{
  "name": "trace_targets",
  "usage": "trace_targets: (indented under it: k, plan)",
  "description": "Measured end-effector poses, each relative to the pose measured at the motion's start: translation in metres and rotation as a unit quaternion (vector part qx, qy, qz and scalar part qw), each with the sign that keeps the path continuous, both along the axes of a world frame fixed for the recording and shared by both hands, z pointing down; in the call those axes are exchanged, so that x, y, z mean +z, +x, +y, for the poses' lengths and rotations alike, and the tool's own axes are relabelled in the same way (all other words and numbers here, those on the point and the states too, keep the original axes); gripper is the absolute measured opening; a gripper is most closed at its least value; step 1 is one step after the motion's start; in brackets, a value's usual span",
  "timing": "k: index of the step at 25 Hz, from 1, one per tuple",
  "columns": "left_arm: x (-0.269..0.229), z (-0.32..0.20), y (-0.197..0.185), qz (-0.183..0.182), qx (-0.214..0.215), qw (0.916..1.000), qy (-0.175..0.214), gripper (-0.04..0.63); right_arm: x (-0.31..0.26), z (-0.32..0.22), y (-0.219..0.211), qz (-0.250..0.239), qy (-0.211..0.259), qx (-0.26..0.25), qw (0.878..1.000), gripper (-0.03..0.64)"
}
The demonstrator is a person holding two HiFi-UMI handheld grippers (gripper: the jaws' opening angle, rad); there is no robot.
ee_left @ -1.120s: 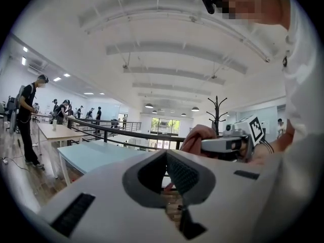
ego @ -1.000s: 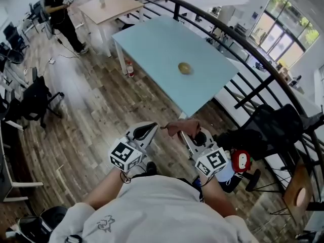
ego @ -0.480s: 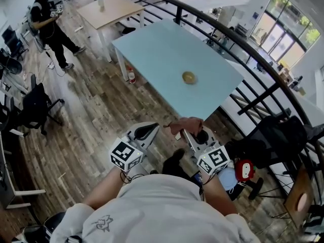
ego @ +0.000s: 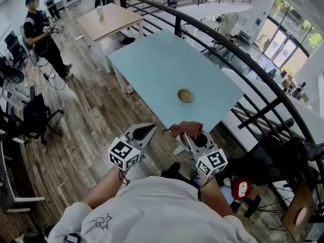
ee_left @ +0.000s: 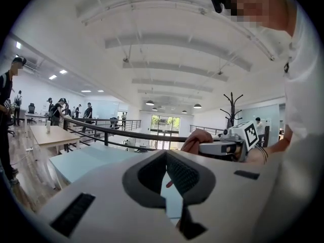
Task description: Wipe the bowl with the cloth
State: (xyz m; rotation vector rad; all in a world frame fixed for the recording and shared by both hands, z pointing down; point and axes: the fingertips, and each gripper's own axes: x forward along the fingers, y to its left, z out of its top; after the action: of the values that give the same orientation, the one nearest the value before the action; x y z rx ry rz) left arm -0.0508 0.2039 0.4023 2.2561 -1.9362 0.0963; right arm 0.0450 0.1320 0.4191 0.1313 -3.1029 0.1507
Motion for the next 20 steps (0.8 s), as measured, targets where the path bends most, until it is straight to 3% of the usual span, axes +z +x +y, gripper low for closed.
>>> trace_targets:
  k: [10,20]
  plan:
    - [0.028,-0.138,0.007,0.017,0.029,0.9985,-0.042,0.014,-0.008,-0.132,-0.002,0.003,0.007,-0.001,1.0,0.107]
    - [0.066,-0.211,-0.017,0.031,0.048,0.995,-0.081,0.014,0.022,-0.185,-0.028,0.029,-0.009,0.001,1.0,0.107]
